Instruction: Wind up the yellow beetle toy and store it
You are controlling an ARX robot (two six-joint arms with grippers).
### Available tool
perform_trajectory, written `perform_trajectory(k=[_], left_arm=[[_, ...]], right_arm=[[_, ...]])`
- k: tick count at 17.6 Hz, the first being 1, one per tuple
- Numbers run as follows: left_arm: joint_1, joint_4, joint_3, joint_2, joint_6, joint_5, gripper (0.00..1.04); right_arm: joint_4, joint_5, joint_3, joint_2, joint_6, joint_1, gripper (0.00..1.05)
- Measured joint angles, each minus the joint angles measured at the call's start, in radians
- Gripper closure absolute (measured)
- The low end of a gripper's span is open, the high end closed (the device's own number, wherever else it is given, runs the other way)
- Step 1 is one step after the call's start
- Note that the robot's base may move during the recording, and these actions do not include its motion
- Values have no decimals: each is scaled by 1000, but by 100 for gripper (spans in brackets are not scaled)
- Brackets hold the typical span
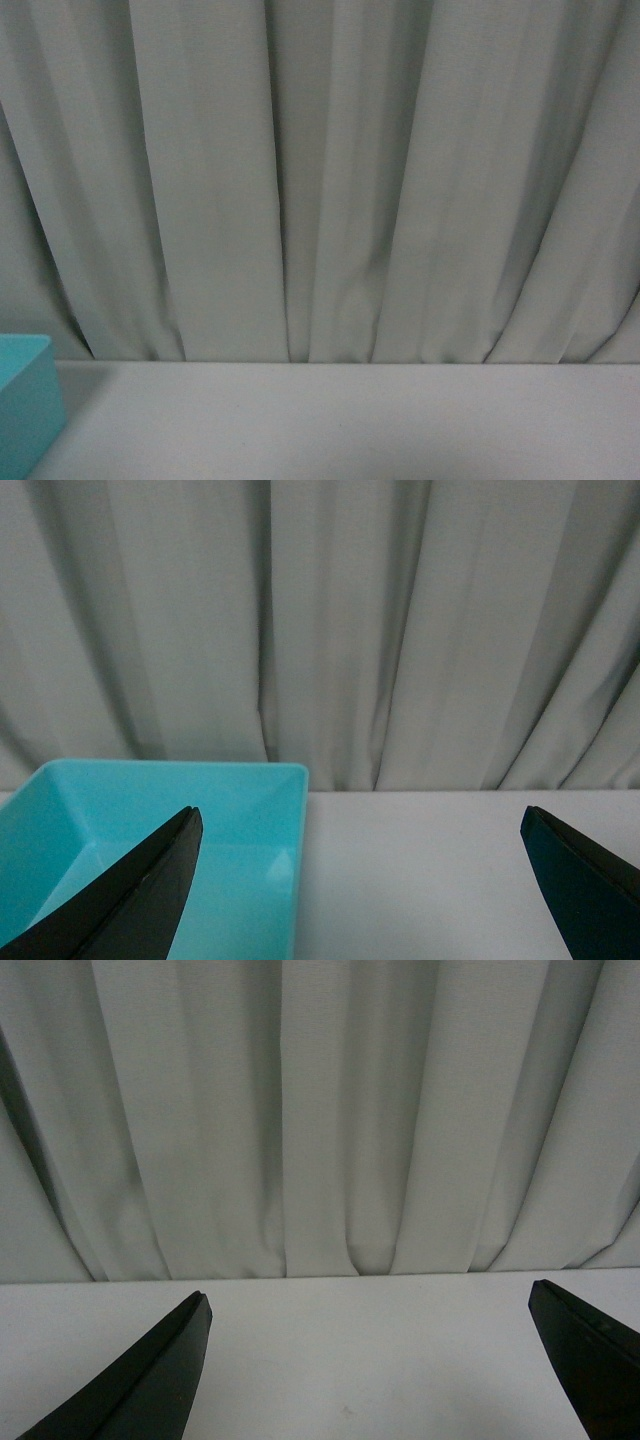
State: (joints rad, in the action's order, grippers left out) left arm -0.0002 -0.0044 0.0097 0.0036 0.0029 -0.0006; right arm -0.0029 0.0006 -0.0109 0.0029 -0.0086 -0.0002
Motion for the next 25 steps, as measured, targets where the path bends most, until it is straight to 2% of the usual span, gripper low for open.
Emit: perform_trajectory(k=[9, 11, 12, 13, 15, 17, 20, 22, 23, 25], left_arm=[[0, 1, 0, -1, 0, 0, 7], [0, 1, 0, -1, 0, 1, 7], [0, 2, 0, -1, 0, 0, 7], [1, 1, 0, -1, 0, 0, 7], [0, 1, 0, -1, 0, 2, 7], [0, 1, 0, -2, -1, -2, 7], [0, 1, 0, -2, 0, 0, 7], [0, 1, 0, -2, 0, 0, 7], [0, 1, 0, -2, 0, 0, 7], [0, 1, 0, -2, 0, 0, 7]], right_arm=[[-1, 0, 0, 1, 0, 0, 7], [372, 513, -11, 237, -1, 204, 7], [547, 731, -17, 414, -34, 193, 7], [684, 800, -45, 557, -58, 135, 7], [898, 590, -198, 835, -101, 88, 7], [901, 345, -327, 1062, -132, 43, 7], [774, -58, -520, 1265, -194, 45, 7], [606, -339, -639, 1312, -300, 76, 7], [525, -436, -667, 1327, -347, 89, 7], [266, -639, -715, 1348, -492, 120, 7]])
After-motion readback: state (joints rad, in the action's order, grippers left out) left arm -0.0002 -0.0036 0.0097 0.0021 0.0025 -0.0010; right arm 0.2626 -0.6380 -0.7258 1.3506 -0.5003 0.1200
